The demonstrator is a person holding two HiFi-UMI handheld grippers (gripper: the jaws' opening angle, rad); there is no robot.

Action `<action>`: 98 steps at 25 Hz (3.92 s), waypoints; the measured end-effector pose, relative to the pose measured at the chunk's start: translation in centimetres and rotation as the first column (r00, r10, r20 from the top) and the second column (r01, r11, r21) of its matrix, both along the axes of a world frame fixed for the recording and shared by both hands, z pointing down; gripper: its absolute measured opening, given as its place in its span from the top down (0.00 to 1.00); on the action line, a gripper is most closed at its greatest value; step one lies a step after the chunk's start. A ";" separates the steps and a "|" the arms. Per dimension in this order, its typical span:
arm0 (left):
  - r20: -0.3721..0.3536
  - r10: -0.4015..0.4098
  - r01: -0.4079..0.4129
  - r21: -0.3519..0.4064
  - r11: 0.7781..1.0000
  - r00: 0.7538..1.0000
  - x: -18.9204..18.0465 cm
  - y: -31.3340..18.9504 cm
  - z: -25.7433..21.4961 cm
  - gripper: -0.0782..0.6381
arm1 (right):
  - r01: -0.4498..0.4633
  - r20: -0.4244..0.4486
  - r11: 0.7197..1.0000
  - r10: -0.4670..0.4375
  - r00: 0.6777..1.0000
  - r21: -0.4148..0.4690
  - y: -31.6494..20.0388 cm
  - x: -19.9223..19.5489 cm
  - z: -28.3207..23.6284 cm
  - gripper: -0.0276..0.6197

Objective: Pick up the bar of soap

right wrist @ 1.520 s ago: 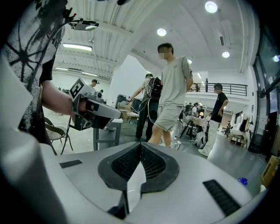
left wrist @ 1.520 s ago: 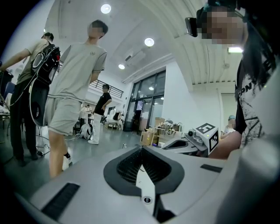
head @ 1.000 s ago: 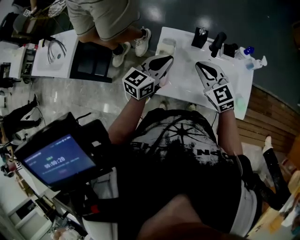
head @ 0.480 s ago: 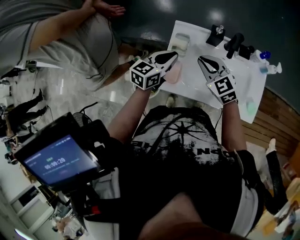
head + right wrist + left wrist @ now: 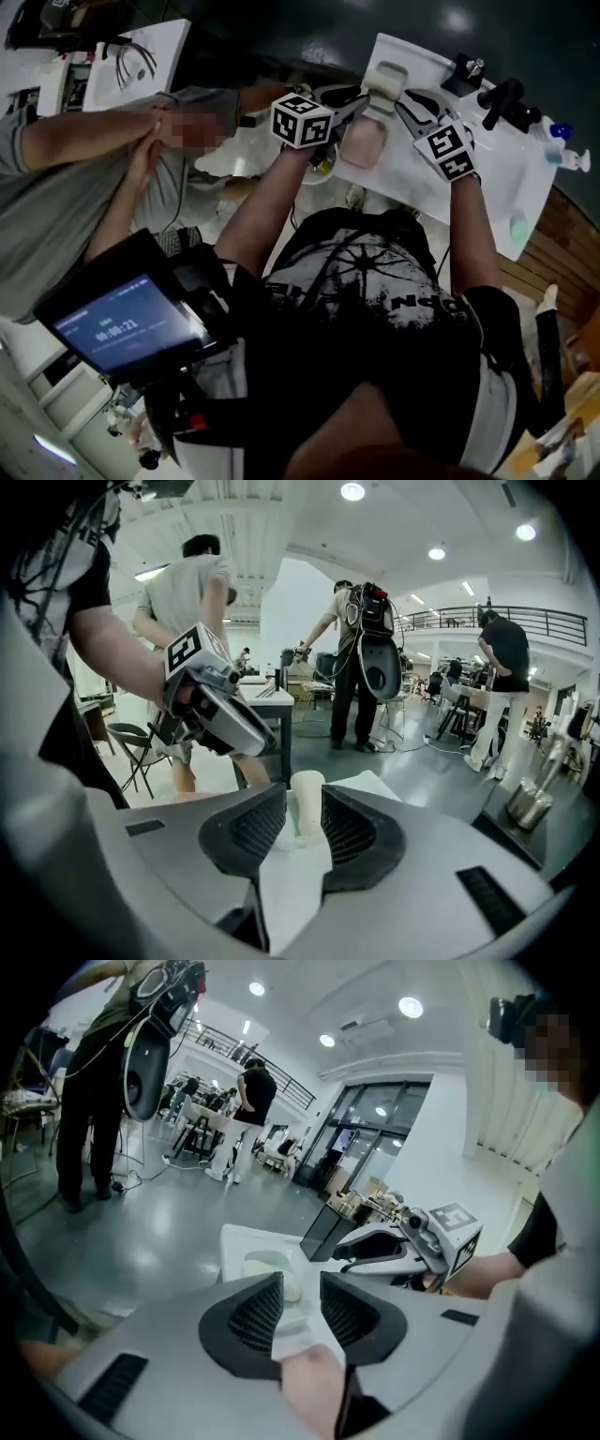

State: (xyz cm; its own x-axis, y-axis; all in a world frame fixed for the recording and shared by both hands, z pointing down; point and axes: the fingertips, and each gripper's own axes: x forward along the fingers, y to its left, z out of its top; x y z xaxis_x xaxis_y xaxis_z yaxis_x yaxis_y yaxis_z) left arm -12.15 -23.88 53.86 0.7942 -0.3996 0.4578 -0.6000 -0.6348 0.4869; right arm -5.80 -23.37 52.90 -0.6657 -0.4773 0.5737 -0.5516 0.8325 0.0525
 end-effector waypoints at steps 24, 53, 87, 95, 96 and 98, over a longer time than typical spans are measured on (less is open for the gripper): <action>-0.107 0.036 -0.062 -0.244 0.968 0.994 1.6 -5.3 6.3 0.63 | 0.242 -0.186 0.965 -0.257 0.948 -0.100 -4.6 -5.2 8.4 0.61; -0.214 -0.034 0.029 -0.028 0.999 0.976 0.0 -4.2 -2.2 0.65 | 0.254 -0.238 0.954 -0.214 0.948 0.157 -4.0 -6.7 -0.1 0.63; -0.222 0.076 -0.009 0.290 0.957 0.972 0.5 0.7 -14.6 0.66 | 0.192 -0.246 0.889 -0.093 0.965 0.415 0.3 -6.2 -12.1 0.63; -0.237 0.152 -0.081 0.285 0.955 0.960 3.9 2.3 -15.0 0.66 | 0.129 -0.252 0.903 -0.023 0.967 0.411 1.9 -2.8 -12.6 0.63; -0.239 0.165 -0.094 0.284 0.954 0.957 4.6 2.6 -15.0 0.66 | 0.117 -0.254 0.905 -0.010 0.967 0.409 2.2 -2.1 -12.6 0.63; -0.240 0.196 -0.125 0.284 0.951 0.951 6.2 3.0 -15.1 0.66 | 0.089 -0.257 0.909 0.021 0.966 0.407 2.6 -0.5 -12.7 0.63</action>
State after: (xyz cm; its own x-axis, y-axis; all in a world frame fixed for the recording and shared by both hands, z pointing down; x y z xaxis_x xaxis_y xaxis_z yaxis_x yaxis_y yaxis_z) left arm -5.94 -20.93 38.73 0.9349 -0.3337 0.1209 -0.3530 -0.8380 0.4161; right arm -6.28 -20.81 40.21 -0.5465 -0.6867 0.4793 -0.4465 0.7232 0.5269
